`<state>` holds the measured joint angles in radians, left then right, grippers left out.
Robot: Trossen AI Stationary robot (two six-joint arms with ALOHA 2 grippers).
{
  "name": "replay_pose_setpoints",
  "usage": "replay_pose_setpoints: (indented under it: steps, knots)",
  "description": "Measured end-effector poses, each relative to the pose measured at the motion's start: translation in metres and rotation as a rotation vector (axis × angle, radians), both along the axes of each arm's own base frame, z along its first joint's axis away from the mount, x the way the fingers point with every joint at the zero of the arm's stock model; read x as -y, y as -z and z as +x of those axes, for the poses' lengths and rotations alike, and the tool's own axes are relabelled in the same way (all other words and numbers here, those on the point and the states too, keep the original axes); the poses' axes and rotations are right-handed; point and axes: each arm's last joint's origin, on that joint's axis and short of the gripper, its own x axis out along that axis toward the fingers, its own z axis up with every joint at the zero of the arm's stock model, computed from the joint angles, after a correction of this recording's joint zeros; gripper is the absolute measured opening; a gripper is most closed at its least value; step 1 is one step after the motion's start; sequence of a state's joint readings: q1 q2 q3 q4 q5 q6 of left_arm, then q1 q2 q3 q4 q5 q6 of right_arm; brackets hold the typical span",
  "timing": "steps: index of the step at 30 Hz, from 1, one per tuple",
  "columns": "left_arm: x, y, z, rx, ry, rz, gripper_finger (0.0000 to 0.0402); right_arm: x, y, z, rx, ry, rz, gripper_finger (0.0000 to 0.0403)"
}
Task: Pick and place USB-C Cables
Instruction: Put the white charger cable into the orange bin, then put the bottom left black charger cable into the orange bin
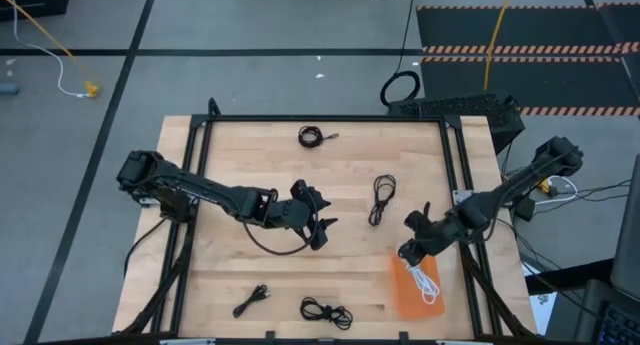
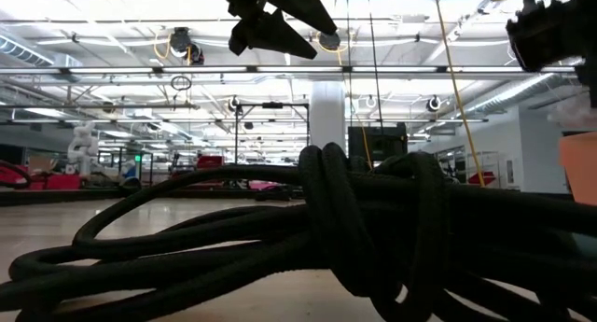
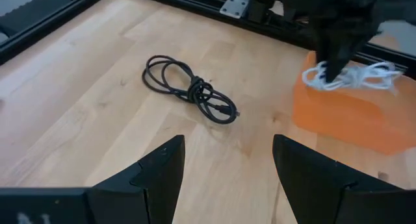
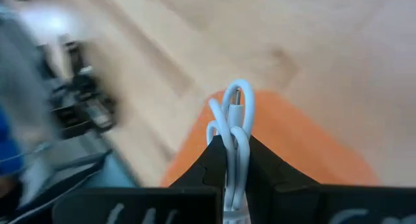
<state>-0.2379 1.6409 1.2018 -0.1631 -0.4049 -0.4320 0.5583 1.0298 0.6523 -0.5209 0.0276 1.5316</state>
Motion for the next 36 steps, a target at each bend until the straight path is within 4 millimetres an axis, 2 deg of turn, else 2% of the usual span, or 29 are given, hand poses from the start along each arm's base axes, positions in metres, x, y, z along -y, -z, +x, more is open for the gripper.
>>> replay_pose_setpoints:
  steps: [5,8,19,24,31,36]
  knots:
    - [0.000,0.001,0.000,-0.007,-0.001,0.002,0.0234,-0.005,0.008,0.008,-0.004,-0.028,-0.017,0.0014]
    - [0.000,0.001,0.000,-0.010,0.000,0.002,0.0234,-0.008,0.007,0.010,0.017,-0.064,0.007,0.0027]
    - [-0.001,0.002,-0.001,-0.019,-0.002,0.002,0.0234,-0.008,-0.002,0.008,0.058,-0.105,0.070,0.0157]
    - [-0.001,0.002,-0.001,-0.017,-0.008,-0.008,0.0234,-0.007,-0.005,0.007,0.067,-0.099,0.095,0.0201]
    - [-0.002,0.002,-0.001,-0.016,-0.013,-0.009,0.0234,-0.006,-0.015,0.005,0.136,-0.110,0.137,0.0212]
    - [-0.009,0.002,0.001,-0.019,-0.019,-0.023,0.0234,0.001,-0.020,0.006,0.199,-0.103,0.084,0.0211]
